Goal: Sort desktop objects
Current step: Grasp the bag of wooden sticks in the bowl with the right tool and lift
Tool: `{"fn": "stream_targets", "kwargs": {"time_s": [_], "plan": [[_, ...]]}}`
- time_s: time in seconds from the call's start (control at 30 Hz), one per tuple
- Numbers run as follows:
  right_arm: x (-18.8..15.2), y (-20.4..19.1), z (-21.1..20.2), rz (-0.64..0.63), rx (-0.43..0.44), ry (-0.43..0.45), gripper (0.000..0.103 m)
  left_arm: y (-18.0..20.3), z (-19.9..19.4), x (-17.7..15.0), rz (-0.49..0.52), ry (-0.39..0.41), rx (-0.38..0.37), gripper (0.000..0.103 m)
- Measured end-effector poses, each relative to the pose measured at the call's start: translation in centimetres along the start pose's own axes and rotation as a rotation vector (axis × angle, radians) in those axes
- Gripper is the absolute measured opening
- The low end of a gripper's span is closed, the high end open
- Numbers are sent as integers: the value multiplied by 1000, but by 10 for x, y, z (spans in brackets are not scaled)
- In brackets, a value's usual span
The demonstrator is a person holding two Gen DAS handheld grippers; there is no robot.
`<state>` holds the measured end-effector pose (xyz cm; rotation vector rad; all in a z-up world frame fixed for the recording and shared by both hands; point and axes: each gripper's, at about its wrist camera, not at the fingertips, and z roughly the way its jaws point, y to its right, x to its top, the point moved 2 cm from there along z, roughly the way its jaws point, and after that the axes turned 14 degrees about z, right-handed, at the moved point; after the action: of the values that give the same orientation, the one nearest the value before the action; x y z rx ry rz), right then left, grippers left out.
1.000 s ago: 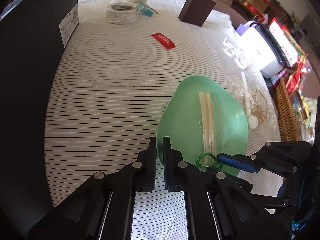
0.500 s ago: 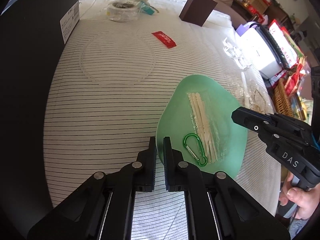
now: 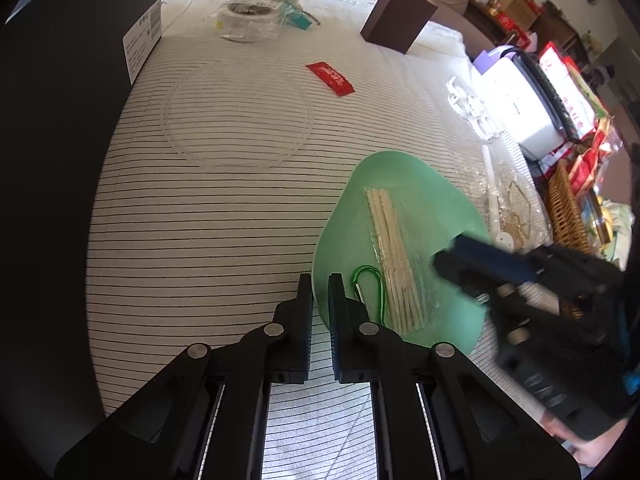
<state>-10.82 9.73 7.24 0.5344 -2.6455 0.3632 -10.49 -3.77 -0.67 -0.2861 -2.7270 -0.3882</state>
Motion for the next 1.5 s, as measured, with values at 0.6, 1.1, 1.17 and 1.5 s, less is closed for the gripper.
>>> {"fn": "stream_targets", "kwargs": {"time_s": [0.6, 1.1, 1.17, 1.5], "plan": [[4, 40, 3, 69, -72, -32, 34, 3, 1, 1, -10, 13, 31, 6], [-14, -36, 33, -32, 97, -103, 61, -15, -33, -28, -91, 60, -58, 13], [-20, -46, 36, -80, 37, -77, 69, -13, -39, -33, -81, 64, -60, 13], [-23, -58, 32, -180, -14, -68, 16, -12, -48, -33, -81, 106, -96, 15]]}}
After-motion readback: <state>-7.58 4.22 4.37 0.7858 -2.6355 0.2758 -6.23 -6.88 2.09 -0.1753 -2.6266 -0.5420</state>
